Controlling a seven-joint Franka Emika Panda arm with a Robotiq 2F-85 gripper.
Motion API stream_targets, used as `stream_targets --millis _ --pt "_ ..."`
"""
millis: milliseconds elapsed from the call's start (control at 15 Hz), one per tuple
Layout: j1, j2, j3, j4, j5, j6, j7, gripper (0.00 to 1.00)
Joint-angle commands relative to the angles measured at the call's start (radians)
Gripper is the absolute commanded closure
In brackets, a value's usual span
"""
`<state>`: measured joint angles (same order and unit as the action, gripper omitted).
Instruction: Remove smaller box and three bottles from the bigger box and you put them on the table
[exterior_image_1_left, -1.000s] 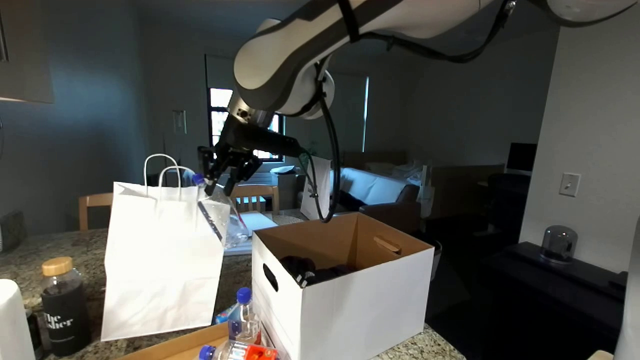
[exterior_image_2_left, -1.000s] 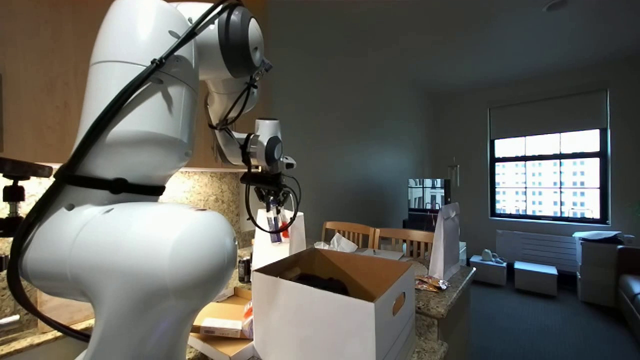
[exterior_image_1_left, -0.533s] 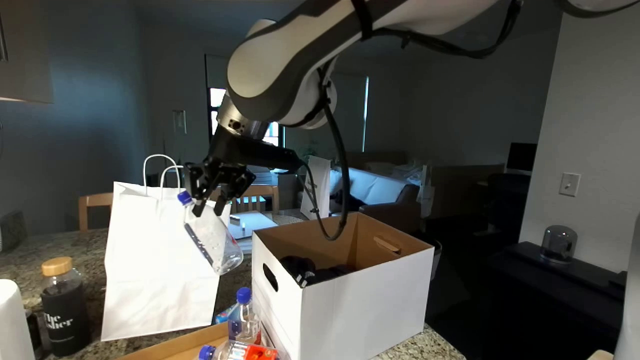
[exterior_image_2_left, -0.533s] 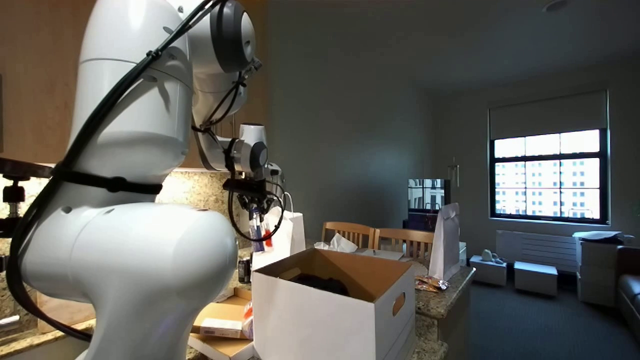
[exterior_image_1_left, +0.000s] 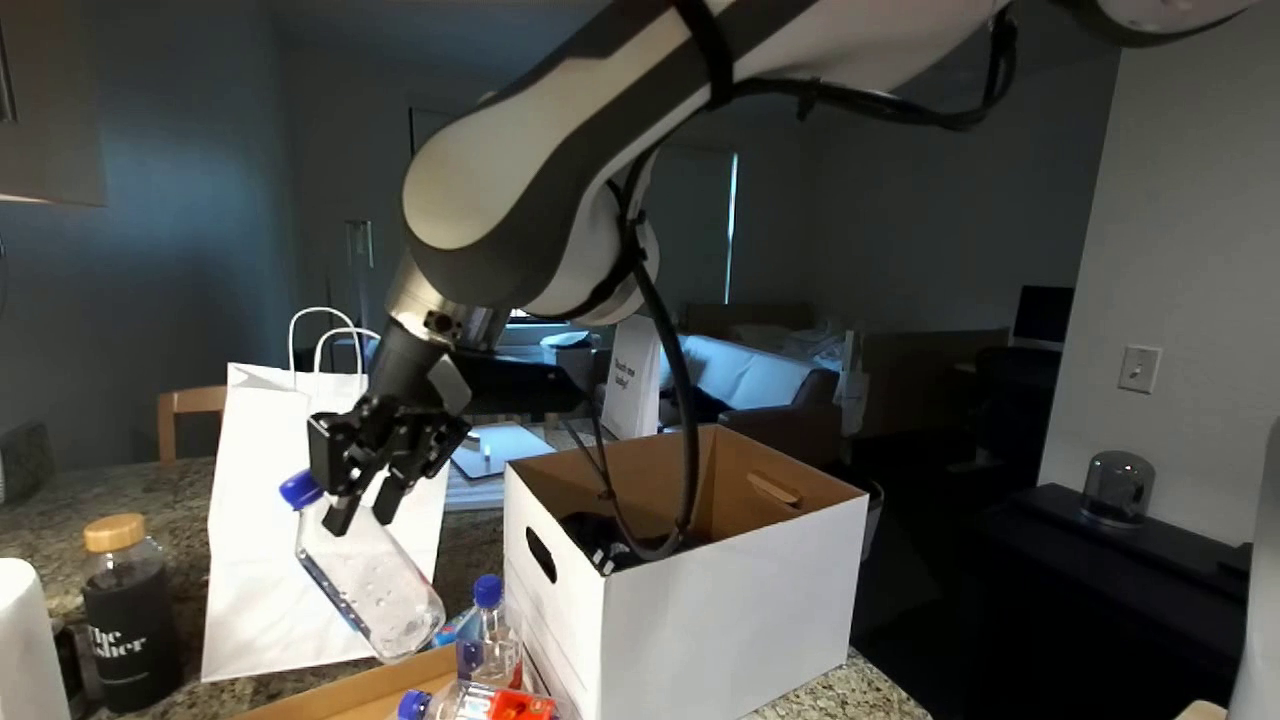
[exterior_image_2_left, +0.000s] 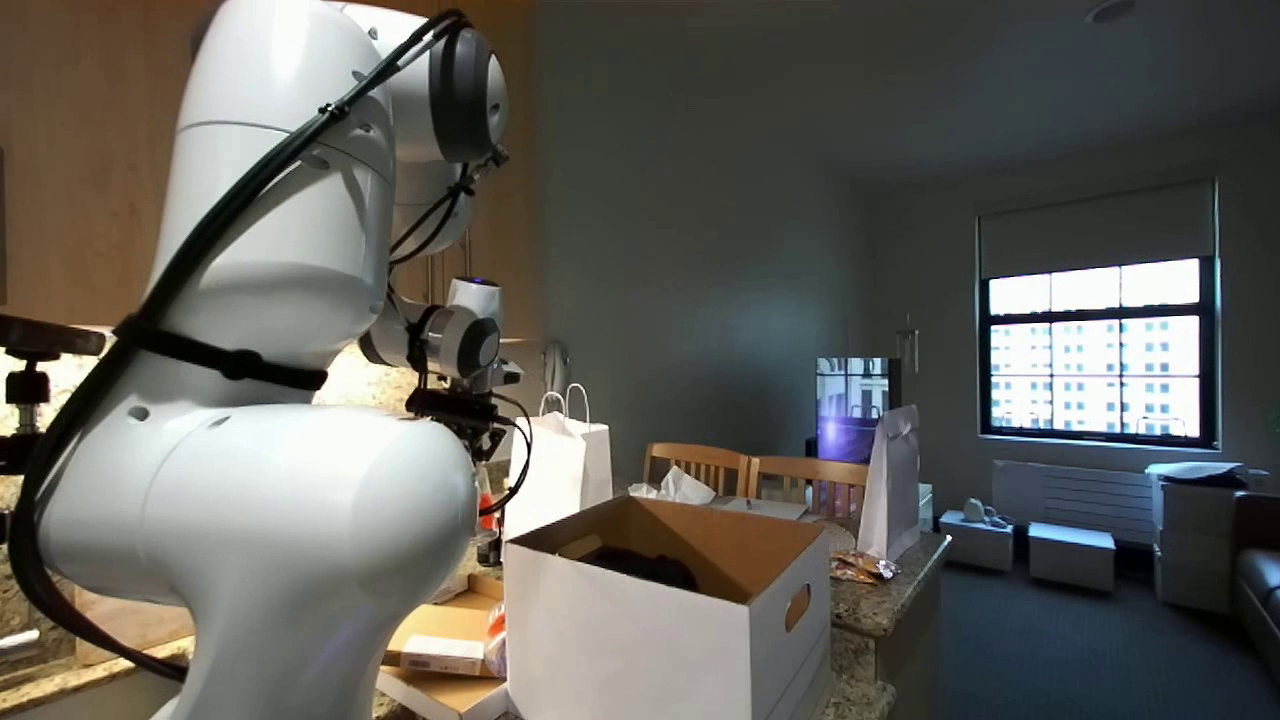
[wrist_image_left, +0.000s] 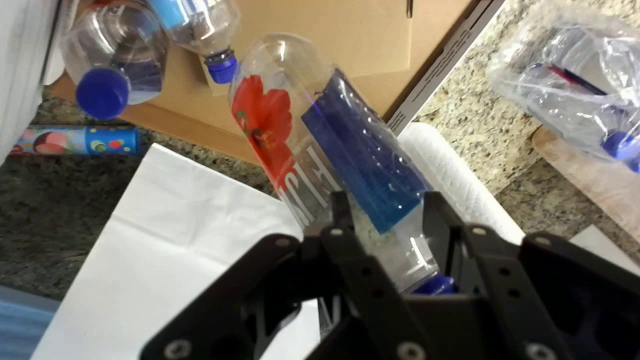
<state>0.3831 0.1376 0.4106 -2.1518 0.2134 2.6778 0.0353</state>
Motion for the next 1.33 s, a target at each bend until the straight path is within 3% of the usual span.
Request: stream_targets --millis 0,333,667,1267 --pt "-0.009 0.078 0.04 0.01 0.077 0.058 -0.133 0.85" --pt "-0.045 0.195 0.112 0.021 0.145 0.163 -0.279 0.85" --pt "-0.107 0.273 0.185 0.043 0.111 0.307 -0.313 0.85" --pt "-0.208 0.269 0.245 0.047 0.105 0.327 -0.329 0.85"
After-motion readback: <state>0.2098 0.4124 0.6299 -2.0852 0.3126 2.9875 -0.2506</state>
